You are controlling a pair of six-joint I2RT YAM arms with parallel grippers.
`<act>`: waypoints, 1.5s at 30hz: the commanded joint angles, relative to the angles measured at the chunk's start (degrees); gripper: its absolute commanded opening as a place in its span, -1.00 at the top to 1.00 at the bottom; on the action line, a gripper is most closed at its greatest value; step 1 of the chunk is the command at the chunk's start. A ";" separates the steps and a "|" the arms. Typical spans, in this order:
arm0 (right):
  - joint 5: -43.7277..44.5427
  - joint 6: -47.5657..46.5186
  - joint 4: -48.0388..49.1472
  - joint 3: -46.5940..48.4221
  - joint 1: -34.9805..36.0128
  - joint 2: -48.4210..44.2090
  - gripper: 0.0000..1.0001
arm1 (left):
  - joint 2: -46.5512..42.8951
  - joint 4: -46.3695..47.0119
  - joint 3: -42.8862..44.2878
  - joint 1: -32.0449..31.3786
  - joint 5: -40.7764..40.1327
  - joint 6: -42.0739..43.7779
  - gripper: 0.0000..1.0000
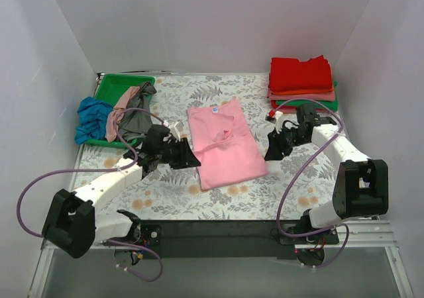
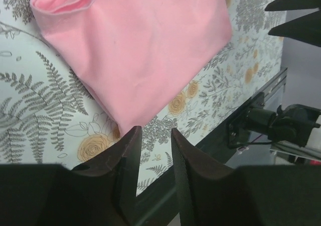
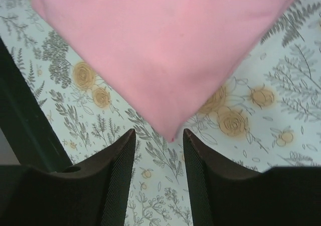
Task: Fold and stack the t-shirts
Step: Fold the tshirt
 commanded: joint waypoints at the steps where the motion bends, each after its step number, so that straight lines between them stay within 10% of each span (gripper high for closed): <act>1: -11.19 -9.61 -4.09 1.30 0.00 -1.32 0.03 | 6.11 0.61 5.64 0.02 1.61 9.84 0.45; 15: -19.46 -17.45 -3.92 -5.21 -5.09 -2.03 0.30 | 22.03 -0.70 15.93 0.02 0.56 40.70 0.91; 33: -22.89 -17.98 -4.62 -6.61 -8.70 -5.63 0.29 | 37.42 0.70 25.07 0.02 -7.25 43.97 0.96; 45: -22.80 -21.66 -5.06 -8.72 -9.23 -8.97 0.25 | 27.69 15.89 18.67 0.02 -21.05 44.14 0.50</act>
